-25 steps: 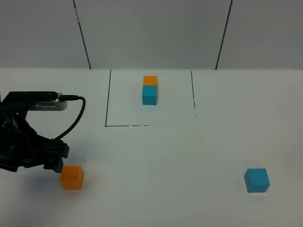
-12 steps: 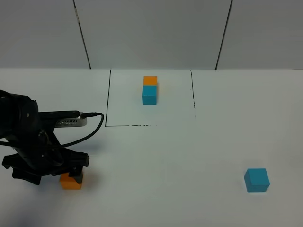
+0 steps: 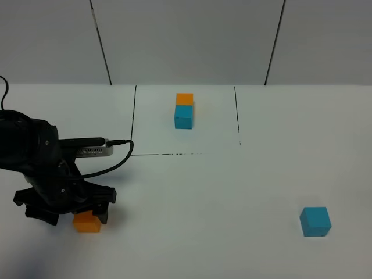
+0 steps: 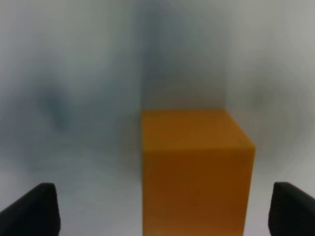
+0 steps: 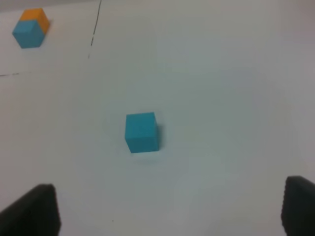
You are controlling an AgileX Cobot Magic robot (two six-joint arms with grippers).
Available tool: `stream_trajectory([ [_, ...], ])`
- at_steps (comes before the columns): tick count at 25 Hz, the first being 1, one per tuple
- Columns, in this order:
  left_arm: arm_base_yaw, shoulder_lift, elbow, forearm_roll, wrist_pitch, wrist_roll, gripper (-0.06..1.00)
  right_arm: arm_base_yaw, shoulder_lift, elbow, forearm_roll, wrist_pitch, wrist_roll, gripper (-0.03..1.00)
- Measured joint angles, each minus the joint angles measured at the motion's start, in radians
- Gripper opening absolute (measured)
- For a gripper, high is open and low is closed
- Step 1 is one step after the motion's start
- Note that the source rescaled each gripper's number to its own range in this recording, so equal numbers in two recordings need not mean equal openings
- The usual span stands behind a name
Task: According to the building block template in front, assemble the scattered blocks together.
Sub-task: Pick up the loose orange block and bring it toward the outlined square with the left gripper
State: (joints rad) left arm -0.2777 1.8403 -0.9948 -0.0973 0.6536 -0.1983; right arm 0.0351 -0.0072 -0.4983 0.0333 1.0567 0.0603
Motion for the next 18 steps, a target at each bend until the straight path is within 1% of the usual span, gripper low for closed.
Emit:
stream_trajectory([
  [5,-0.036,0.001,-0.003,0.000,-0.041,-0.005,0.79,0.000,0.000,0.000,0.000,0.000,0.000,0.80],
  [7,-0.042,0.008,-0.003,0.000,-0.047,-0.024,0.79,0.000,0.000,0.000,0.000,0.000,0.000,0.80],
  [18,-0.042,0.097,-0.006,0.003,-0.037,-0.059,0.74,0.000,0.000,0.000,0.000,0.000,0.000,0.80],
])
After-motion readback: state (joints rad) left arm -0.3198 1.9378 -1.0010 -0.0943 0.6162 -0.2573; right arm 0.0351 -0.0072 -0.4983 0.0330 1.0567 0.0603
